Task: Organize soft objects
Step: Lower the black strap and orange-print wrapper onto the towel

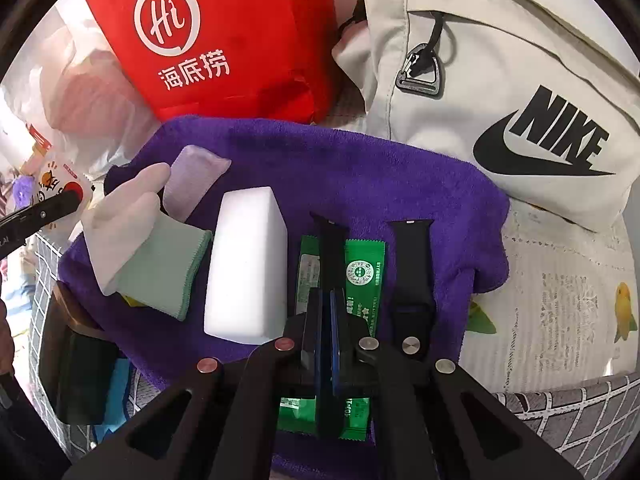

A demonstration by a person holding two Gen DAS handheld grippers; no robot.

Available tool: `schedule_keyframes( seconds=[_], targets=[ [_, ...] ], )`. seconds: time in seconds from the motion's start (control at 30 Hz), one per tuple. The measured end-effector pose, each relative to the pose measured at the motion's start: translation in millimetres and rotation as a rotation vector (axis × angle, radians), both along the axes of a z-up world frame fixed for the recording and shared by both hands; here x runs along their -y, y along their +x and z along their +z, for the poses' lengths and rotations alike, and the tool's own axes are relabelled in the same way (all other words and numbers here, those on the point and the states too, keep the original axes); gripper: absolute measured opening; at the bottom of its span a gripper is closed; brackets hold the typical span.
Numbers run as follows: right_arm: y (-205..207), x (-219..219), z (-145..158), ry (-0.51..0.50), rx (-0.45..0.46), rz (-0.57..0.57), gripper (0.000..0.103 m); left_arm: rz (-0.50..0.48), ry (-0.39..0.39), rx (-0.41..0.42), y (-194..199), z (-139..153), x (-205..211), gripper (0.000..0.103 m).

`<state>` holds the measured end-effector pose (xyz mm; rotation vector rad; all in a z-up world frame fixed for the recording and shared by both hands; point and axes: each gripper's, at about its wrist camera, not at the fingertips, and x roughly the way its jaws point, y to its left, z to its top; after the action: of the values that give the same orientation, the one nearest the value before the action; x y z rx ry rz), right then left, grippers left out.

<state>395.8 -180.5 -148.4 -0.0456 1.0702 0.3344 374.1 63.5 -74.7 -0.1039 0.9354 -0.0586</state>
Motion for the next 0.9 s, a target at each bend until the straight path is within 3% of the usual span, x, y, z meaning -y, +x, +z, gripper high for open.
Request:
schedule_keyframes(
  seconds=[0.17,0.37,0.53,0.77,0.9],
  targets=[
    [1.1,0.8,1.9,0.003,-0.003,-0.004,0.004,-0.021,0.004,-0.009,1.9,-4.5,6.4,0.006],
    [-0.6,5.2,9.9,0.032,0.002,-0.006,0.005,-0.030,-0.044,-0.024,6.3,-12.7,6.6,0.006],
    [-3.8,11.6,20.0,0.036,0.023,-0.023,0.019,-0.042,-0.057,-0.030,11.4,-21.9,13.1,0.006],
    [-6.1,11.1,23.0,0.019,0.034,-0.015,0.021,-0.054,-0.041,-0.059,17.8,-36.0,24.0,0.006],
    [-5.0,8.7,19.9,0.017,0.021,-0.011,0.022,-0.072,-0.036,-0.050,17.3,-35.3,30.8,0.015]
  ],
)
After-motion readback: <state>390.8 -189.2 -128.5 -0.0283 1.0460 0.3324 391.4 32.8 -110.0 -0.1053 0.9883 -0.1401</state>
